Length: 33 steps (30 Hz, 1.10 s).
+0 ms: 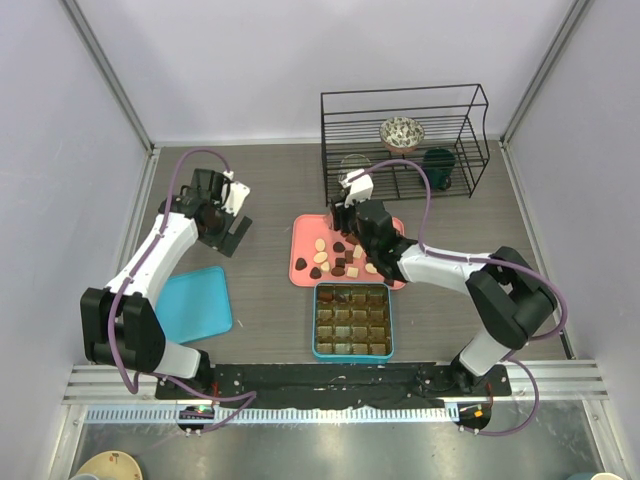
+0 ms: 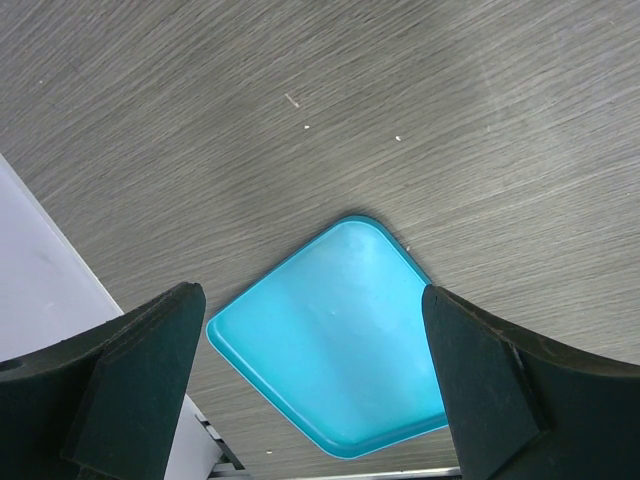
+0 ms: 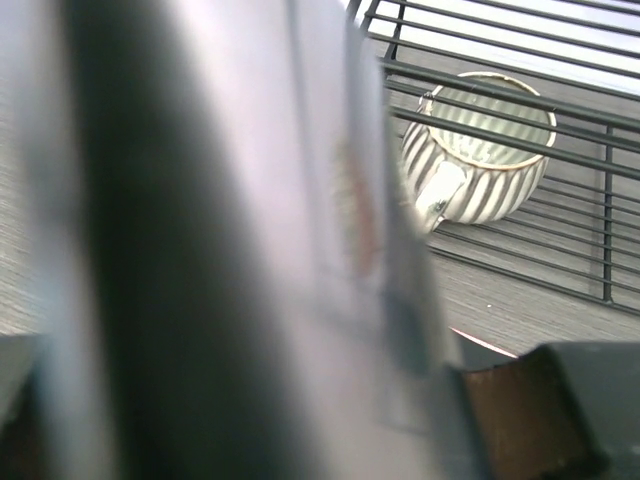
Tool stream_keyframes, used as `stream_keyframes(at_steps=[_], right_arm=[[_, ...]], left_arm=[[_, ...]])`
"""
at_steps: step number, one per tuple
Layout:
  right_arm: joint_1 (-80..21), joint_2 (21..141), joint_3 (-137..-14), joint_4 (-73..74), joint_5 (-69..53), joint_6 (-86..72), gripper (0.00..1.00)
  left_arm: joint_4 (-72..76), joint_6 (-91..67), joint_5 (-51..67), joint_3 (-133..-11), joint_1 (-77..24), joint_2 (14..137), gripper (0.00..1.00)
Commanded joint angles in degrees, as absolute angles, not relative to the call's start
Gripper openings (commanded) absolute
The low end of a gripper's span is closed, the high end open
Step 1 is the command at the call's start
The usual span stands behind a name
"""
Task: Pack the chocolate
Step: Pick up the fake chocolate from the plate.
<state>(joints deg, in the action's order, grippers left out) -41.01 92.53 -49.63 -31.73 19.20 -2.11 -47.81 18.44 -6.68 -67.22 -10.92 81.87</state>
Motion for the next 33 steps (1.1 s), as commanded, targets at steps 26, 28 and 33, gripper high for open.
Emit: stream_keyframes(at_steps=[26, 28, 33], right_arm=[[-40.8, 91.1, -50.2, -33.5, 16.7, -4.9, 0.34], [-40.8, 88.4, -50.9, -32.1, 16.2, -4.0, 0.33], [-40.9, 79.4, -50.2, -26.1, 14.2, -4.0, 0.31]], left_arm=[[-46.2, 19.5, -7.8, -65.6, -11.0, 78.9, 0.95], [-46.2, 19.6, -8.0, -65.5, -11.0, 78.8, 0.95], [-46.2, 19.4, -8.1, -65.3, -11.0, 78.5, 0.95]])
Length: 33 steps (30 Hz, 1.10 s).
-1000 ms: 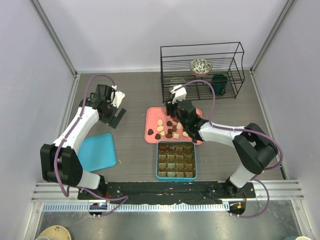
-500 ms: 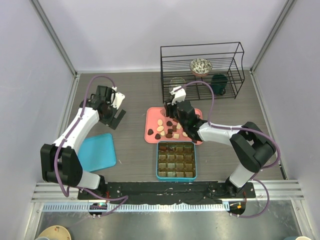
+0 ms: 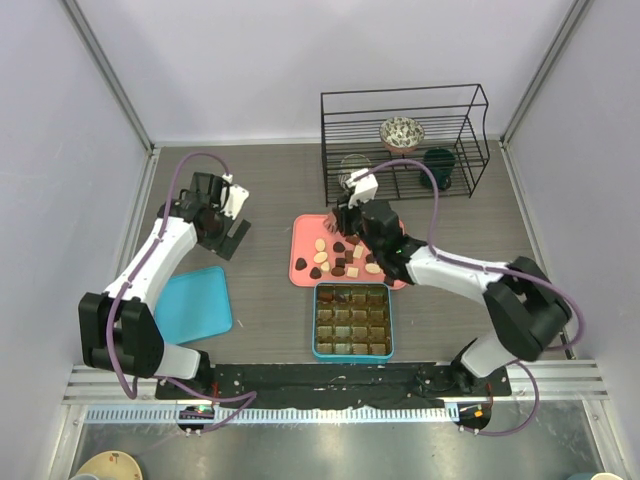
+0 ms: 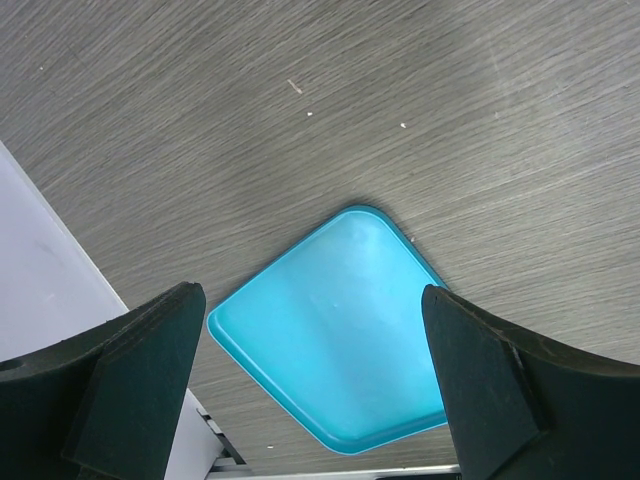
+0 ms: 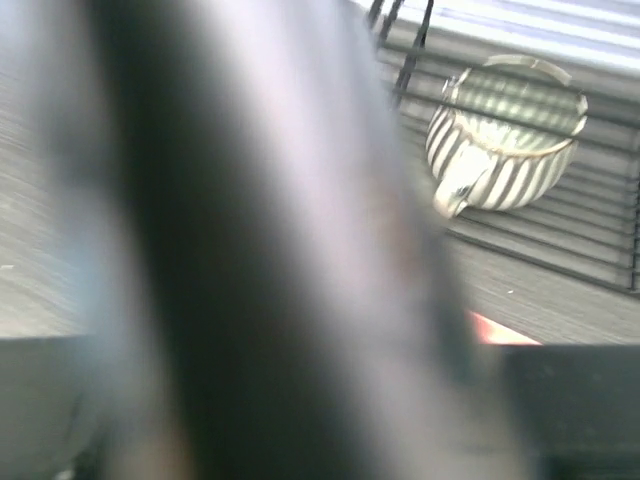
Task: Pack the chocolate
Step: Pick up the fake chocolate from the plate, then place the fake chocolate in the packing box.
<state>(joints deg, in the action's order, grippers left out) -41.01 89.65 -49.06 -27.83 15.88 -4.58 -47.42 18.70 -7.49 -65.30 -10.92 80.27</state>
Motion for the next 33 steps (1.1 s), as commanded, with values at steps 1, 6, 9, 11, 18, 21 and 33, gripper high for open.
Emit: stream_keyframes(at_steps=[1, 6, 9, 11, 18, 21, 33], right_arm=[[-41.0, 77.5, -49.2, -24.7, 13.4, -4.1, 0.3], [-42.0, 62.3, -46.0, -11.2, 10.3, -6.0, 0.26], [-43.3, 54.9, -45.0, -1.3, 9.8, -7.6, 0.25], [-44.3, 51.3, -44.0, 4.9, 9.9, -10.0, 0.25], [-46.1, 42.8, -43.0, 16.1, 8.2, -14.1, 0.25], [-46.4, 43.0, -42.9, 18.4, 7.3, -14.5, 0.25], [-46.9, 44.4, -39.1, 16.7, 5.8, -15.3, 0.33]], left_arm=[[-46.2, 19.4, -8.1, -65.3, -11.0, 78.5, 0.95], [-46.3, 19.4, -8.1, -65.4, -11.0, 78.7, 0.95], [-46.3, 19.4, -8.1, -65.5, -11.0, 79.0, 0.95], [-46.4, 19.2, -8.1, -65.6, -10.9, 79.3, 0.94], [-46.5, 18.6, -8.0, -65.7, -10.9, 79.3, 0.95], [-46.7, 18.2, -8.2, -65.4, -11.0, 78.8, 0.96], [-46.8, 17.2, -7.9, -64.3, -10.9, 77.9, 1.0]])
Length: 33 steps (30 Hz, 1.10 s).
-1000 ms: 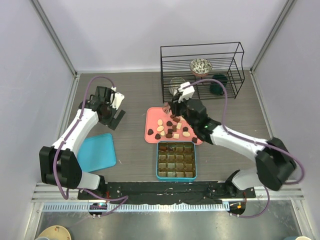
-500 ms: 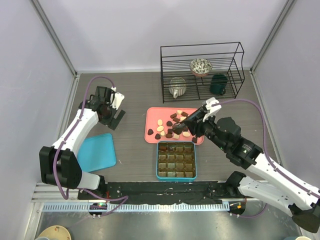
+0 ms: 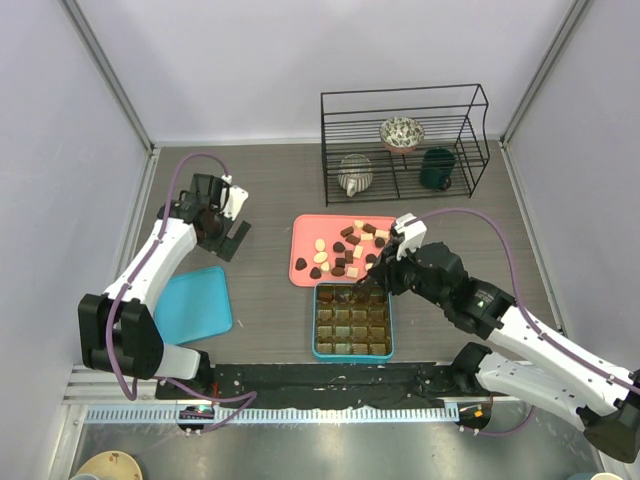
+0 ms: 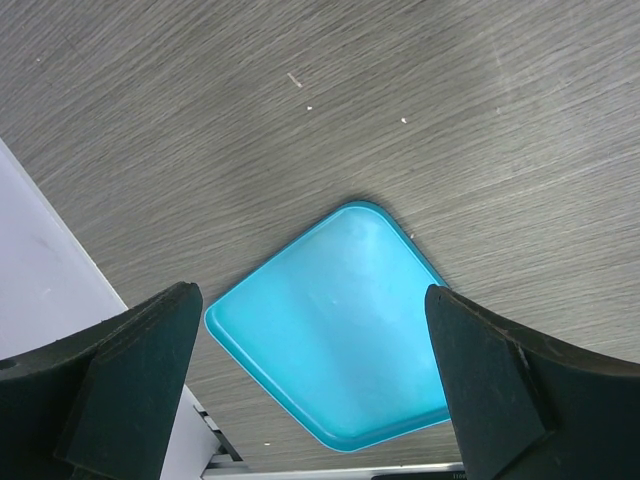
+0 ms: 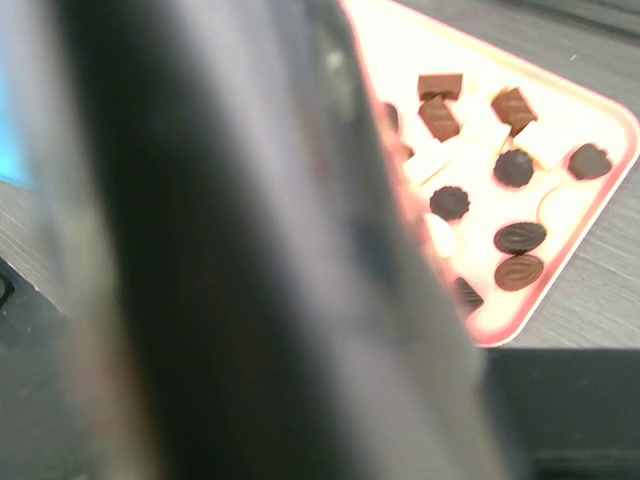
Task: Pack the chocolate
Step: Place the fake chocolate in the packing box.
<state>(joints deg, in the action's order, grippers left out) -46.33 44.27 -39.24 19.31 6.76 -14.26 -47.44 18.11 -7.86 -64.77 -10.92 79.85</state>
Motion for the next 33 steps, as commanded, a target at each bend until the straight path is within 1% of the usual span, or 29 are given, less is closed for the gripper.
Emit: stream_keyframes(at_steps=[1, 4, 10, 21, 26, 30, 33], right_arm=[[-46.9, 44.5, -39.0, 16.2, 5.9, -15.1, 0.35], [-47.0, 44.6, -39.2, 15.9, 6.4, -14.7, 0.4], [-47.2, 44.9, -40.4, 16.0, 7.3, -13.7, 0.4], [-47.3, 43.9, -41.7, 16.2, 8.3, -12.9, 0.46], [-47.4, 42.9, -42.2, 13.9, 11.4, -12.3, 0.37], [-47.4, 42.9, -43.1, 9.9, 16.6, -9.8, 0.35], [-47.5, 45.8, -44.1, 6.1, 20.1, -6.3, 0.35]], left_arm=[[-46.8, 17.2, -7.9, -64.4, -10.9, 77.9, 1.0], [-46.7, 17.2, -7.8, -63.9, -10.9, 78.0, 1.0], [-46.0, 17.3, -8.0, -63.5, -11.0, 77.6, 1.0], [-45.8, 17.8, -8.2, -63.4, -10.9, 77.3, 1.0], [-45.4, 18.2, -8.4, -63.2, -10.9, 77.4, 1.0], [-45.4, 18.3, -8.5, -63.5, -10.9, 77.8, 1.0], [-45.6, 18.3, -8.6, -63.6, -11.0, 77.9, 1.0]])
